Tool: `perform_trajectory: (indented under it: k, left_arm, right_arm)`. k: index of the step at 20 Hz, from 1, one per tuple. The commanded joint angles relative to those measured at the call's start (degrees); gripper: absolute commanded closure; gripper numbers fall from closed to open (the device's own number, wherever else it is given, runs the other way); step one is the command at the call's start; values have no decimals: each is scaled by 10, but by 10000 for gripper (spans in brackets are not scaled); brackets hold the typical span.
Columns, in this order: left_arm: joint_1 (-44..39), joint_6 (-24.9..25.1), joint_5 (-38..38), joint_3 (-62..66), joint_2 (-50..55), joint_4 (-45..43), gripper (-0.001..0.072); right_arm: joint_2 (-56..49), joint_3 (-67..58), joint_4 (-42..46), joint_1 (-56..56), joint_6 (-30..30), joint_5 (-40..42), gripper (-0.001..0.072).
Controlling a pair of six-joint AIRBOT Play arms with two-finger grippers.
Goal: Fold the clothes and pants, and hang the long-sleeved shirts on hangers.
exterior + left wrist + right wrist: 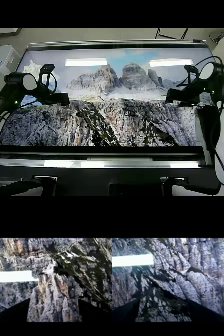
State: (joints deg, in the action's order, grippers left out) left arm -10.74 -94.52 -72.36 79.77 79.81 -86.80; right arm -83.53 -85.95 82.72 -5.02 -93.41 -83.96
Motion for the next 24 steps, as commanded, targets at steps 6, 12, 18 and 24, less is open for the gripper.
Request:
perform_trajectory:
  k: [6,12,18,24]
  left_arm:
    - [0,0,0,0,0,0,-11]
    - [0,0,0,0,0,0,-11]
    - [0,0,79,0,4,2,-11]
    - [54,-149,322,29,64,11,-13]
  right_arm:
    - [0,0,0,0,0,0,37]
    - [0,0,0,0,0,0,37]
    - [0,0,-10,0,-8,49,36]
    - [-1,0,-8,0,-8,143,37]
